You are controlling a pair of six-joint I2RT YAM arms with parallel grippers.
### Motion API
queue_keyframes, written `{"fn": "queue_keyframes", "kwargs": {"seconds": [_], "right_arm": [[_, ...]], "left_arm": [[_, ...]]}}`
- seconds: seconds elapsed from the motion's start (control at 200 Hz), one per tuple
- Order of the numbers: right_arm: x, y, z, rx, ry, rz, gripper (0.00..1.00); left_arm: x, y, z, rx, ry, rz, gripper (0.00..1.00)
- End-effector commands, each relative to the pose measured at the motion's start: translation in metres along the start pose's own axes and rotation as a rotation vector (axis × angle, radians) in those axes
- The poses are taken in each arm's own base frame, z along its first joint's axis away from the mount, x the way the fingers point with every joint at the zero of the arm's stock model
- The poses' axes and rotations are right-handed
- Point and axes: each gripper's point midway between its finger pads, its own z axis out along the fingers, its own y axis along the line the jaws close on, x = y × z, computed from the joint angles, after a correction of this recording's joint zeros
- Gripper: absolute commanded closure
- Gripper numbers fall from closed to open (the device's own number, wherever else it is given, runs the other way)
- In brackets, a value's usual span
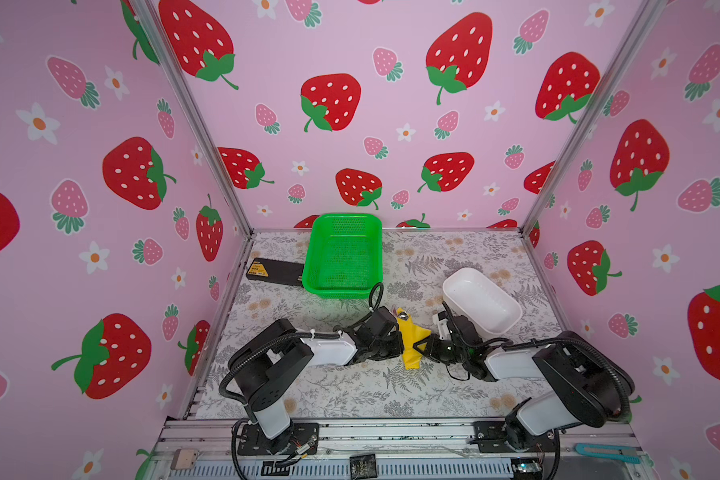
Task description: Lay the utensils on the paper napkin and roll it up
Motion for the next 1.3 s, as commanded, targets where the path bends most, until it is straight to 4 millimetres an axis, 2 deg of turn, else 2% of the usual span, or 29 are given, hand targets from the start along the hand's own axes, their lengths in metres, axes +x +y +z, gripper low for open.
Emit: {"fn": "queue_keyframes", "kwargs": {"seconds": [0.0, 0.075, 0.235, 0.675, 0.805, 0.935, 1.015, 1.14, 1.205, 1.295], "right_arm": [[0.015, -0.027, -0.003, 0.094, 0.038, 0.044, 0.85], [0.015, -0.028, -0.004, 0.095, 0.037, 0.044, 0.84], [0.015, -0.027, -0.004, 0.094, 0.037, 0.043, 0.85], [0.015, -0.027, -0.003, 0.095, 0.039, 0.041, 0.85], [0.016, -0.028, -0.004, 0.098, 0.042, 0.043, 0.85], [0.016, -0.028, -0.004, 0.097, 0.041, 0.044, 0.85], [0.015, -0.027, -0.004, 0.094, 0.039, 0.044, 0.85], [0.015, -0.027, -0.005, 0.093, 0.035, 0.048, 0.85], [0.013, -0.026, -0.005, 0.092, 0.031, 0.047, 0.84], [0.012, -0.025, -0.005, 0.091, 0.03, 0.045, 0.85]], "left_arm": [[0.0, 0.006, -0.001, -0.025, -0.003, 0.002, 0.93], [-0.008, -0.004, -0.009, -0.005, -0.032, 0.02, 0.93], [-0.029, -0.012, -0.019, 0.024, -0.067, 0.023, 0.92], [-0.054, -0.01, 0.001, 0.038, -0.059, -0.022, 0.89], [-0.05, 0.003, 0.007, -0.007, -0.044, -0.04, 0.89], [-0.045, 0.006, 0.01, -0.004, -0.025, -0.05, 0.89], [-0.048, -0.009, 0.001, 0.043, -0.031, -0.035, 0.88], [-0.051, -0.033, -0.024, 0.056, -0.064, 0.018, 0.86], [-0.044, -0.041, -0.03, 0.064, -0.057, 0.039, 0.86], [-0.025, -0.04, -0.031, 0.064, -0.02, 0.035, 0.91]]}}
